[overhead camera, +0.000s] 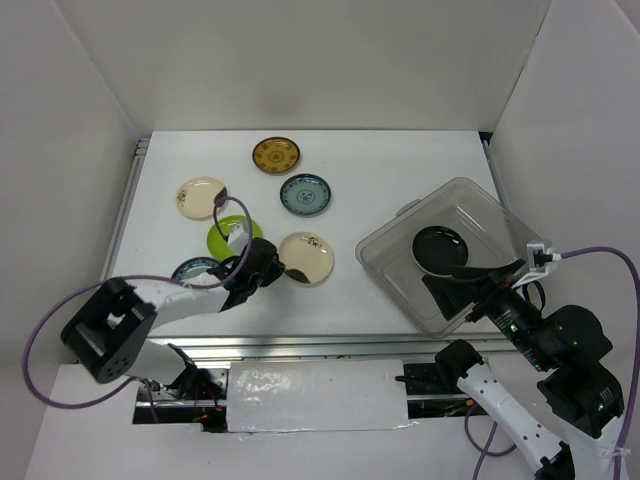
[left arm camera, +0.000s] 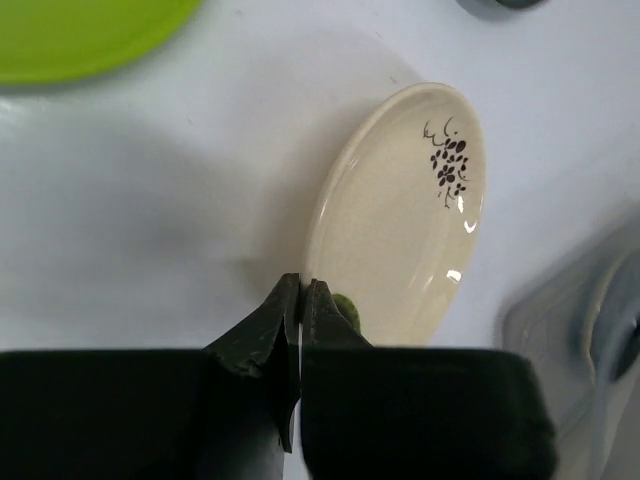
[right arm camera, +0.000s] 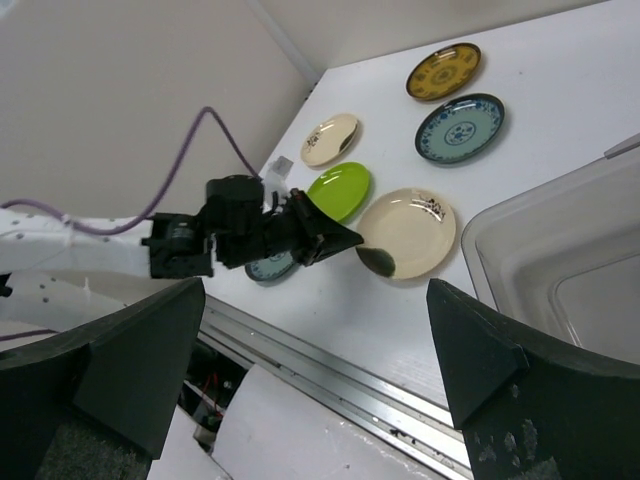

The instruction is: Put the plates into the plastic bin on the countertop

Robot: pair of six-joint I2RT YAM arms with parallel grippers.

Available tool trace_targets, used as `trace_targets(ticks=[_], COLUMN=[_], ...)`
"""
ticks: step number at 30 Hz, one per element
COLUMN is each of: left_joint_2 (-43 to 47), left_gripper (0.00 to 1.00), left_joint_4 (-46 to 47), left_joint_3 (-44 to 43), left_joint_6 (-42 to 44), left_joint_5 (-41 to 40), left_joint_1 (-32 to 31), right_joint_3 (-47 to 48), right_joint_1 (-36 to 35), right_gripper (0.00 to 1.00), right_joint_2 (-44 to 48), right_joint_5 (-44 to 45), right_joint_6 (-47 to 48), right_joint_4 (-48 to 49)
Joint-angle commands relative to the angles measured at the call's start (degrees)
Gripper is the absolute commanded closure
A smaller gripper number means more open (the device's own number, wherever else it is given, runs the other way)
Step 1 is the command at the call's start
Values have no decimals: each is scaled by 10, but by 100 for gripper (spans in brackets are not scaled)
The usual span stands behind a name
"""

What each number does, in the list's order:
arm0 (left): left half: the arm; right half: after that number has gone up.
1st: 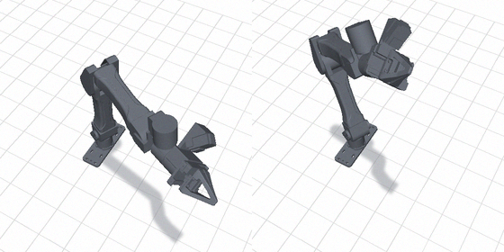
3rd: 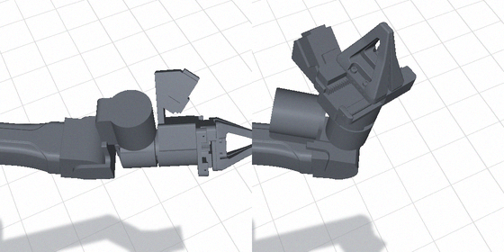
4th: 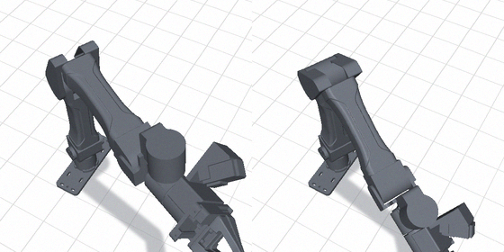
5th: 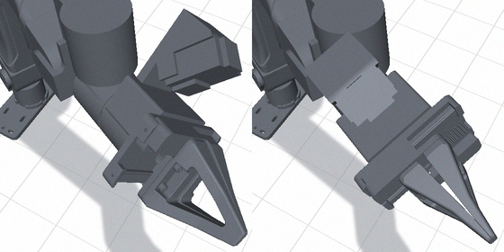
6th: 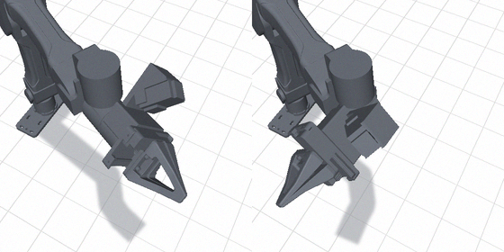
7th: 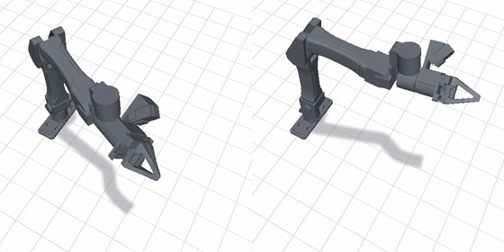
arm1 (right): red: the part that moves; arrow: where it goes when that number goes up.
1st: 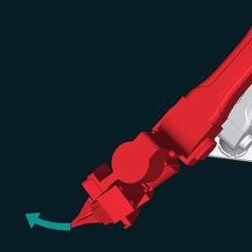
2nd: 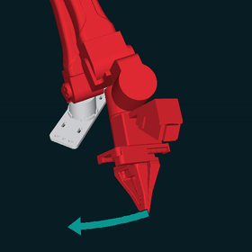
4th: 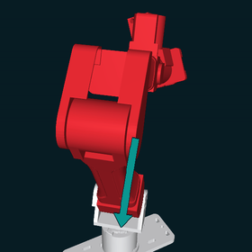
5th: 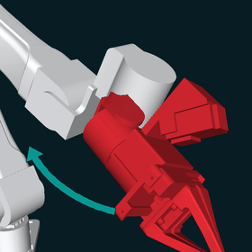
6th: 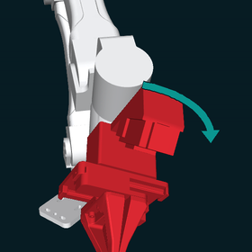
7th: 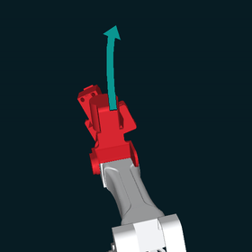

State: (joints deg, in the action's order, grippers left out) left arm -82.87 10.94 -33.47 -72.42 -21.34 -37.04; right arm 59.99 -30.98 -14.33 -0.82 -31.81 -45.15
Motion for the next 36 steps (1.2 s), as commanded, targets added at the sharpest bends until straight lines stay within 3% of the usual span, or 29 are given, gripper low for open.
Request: trace_targets(ticks=[1, 6, 10, 16, 17, 19, 20, 23, 28, 36], left_joint_2=[98, 238, 227, -55, -135, -222, -305, -433, -542, -595], left_gripper=[100, 100, 100, 100, 100, 100, 100, 100, 100, 100], left_joint_4=[-86, -106, -33, -100, -108, -209, -241, -296, -300, -225], left_joint_3=[-26, -65, -119, -417, -507, -622, -733, -882, -991, -976], left_joint_6=[10, 67, 153, 233, 236, 250, 252, 250, 250, 234], left_joint_5=[-84, -103, 18, 107, 144, 156, 152, 180, 237, 293], left_joint_1=[-43, -91, -95, -136, -137, -142, -150, -149, -146, -135], right_joint_3=[19, 31, 50, 76, 80, 98, 104, 130, 152, 153], right_joint_1=[-4, -6, -5, -5, -6, -6, -7, -9, -14, -35], right_gripper=[0, 0, 0, 0, 0, 0, 0, 0, 0, 0], right_joint_2=[3, 0, -10, -9, -9, -5, -5, -4, -2, 4], right_joint_5=[6, 28, 88, 143, 153, 167, 181, 195, 209, 222], right_joint_6=[10, 8, -10, -40, -40, -41, -40, -38, -33, -33], right_joint_4=[3, -6, -29, -41, -48, -62, -68, -89, -115, -125])
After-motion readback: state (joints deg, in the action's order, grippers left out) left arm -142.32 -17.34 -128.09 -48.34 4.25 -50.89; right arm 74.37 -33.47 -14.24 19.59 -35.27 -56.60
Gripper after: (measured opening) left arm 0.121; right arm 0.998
